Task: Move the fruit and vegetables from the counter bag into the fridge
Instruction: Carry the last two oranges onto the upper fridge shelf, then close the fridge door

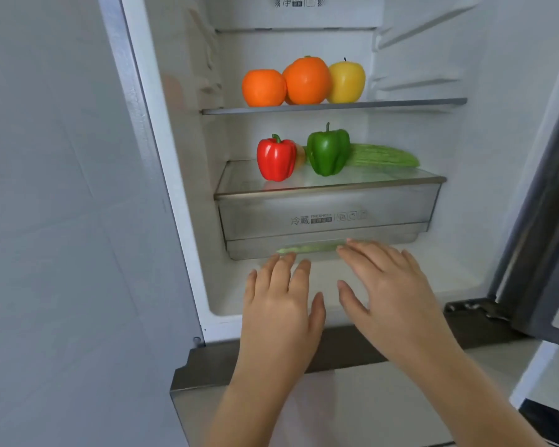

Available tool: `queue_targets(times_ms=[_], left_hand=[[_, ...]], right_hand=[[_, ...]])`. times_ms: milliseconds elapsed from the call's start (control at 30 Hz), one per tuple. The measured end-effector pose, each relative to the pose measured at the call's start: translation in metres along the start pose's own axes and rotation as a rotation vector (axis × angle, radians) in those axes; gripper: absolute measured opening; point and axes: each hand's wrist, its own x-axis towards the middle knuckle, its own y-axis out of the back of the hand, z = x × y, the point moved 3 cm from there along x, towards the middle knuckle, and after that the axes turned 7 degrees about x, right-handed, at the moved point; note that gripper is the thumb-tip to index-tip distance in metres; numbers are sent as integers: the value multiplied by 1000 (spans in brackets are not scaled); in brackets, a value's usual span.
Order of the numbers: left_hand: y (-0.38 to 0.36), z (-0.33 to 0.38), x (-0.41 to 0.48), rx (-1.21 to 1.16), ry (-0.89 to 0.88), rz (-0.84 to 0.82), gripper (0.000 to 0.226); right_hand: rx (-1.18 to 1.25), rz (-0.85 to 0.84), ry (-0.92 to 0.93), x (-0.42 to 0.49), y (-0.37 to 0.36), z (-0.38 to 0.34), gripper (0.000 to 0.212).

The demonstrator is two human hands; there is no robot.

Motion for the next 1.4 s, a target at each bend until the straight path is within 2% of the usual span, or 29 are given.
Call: queue_targets(times_ms=[300, 633, 900, 1033, 1167, 1400], left_hand=[[39, 71, -55, 29, 97, 21, 42], [74, 137, -127, 81, 98, -111, 42], [115, 170, -169, 27, 65, -133, 43], [140, 175, -200, -13, 36, -114, 43], [154, 182, -230, -58, 90, -102, 43], [164, 232, -249, -143, 50, -150, 44]], right_hand=[[99, -2, 23, -76, 40, 17, 43], [153, -41, 37, -162, 98, 29, 42], [123, -76, -63, -222, 145, 18, 48], [96, -31, -82, -248, 171, -4, 35], [82, -62, -98, -273, 196, -16, 36], [67, -116, -233, -317, 244, 10, 41]])
